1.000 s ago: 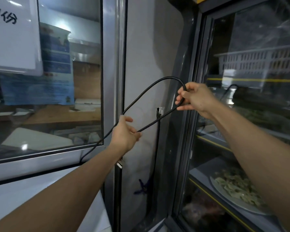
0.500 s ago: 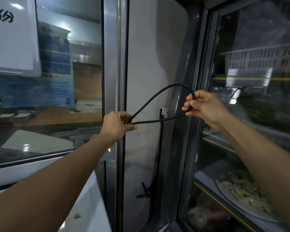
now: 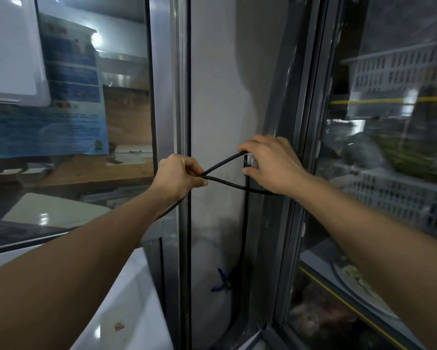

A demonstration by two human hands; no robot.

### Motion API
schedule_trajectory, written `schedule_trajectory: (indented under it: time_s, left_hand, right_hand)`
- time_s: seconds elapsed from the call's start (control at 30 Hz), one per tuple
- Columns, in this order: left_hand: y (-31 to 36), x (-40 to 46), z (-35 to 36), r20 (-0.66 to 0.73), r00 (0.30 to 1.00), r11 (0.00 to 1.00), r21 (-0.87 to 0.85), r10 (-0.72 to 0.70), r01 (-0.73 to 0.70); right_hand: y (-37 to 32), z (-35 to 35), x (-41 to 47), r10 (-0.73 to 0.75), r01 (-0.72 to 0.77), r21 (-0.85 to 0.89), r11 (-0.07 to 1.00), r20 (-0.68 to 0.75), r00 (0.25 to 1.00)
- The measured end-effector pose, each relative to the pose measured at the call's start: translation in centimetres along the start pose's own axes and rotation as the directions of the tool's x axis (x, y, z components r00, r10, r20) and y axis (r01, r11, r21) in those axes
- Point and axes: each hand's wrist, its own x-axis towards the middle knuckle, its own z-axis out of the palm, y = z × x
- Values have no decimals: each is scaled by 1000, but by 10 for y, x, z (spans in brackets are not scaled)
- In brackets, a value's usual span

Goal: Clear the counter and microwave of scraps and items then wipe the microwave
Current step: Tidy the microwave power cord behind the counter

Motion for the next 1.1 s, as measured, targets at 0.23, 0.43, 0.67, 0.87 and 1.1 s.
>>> schedule_trajectory:
  time_s: [0.23, 0.43, 0.67, 0.87, 1.1]
  left_hand:
    - [-23, 7, 2, 103, 993, 998, 40, -51, 47]
    - [-68, -3, 2, 212, 955, 978, 38, -209, 205]
    - [-87, 2, 0, 241, 932, 962, 33, -271, 272]
    - [-94, 10, 5, 243, 944, 973, 120, -223, 199]
    - [-123, 9, 0, 291, 917, 958, 176, -272, 228]
  right_hand:
    - [-5, 33, 11, 153, -137, 355, 925, -19, 988]
    - [7, 59, 5, 271, -230, 519, 823, -4, 963]
    - [-15, 112, -1, 243, -230, 295, 927, -8, 970]
    - [-71, 142, 15, 56, -68, 347, 935, 45, 997]
    - [-56, 166, 8, 185, -266, 583, 767, 197, 963]
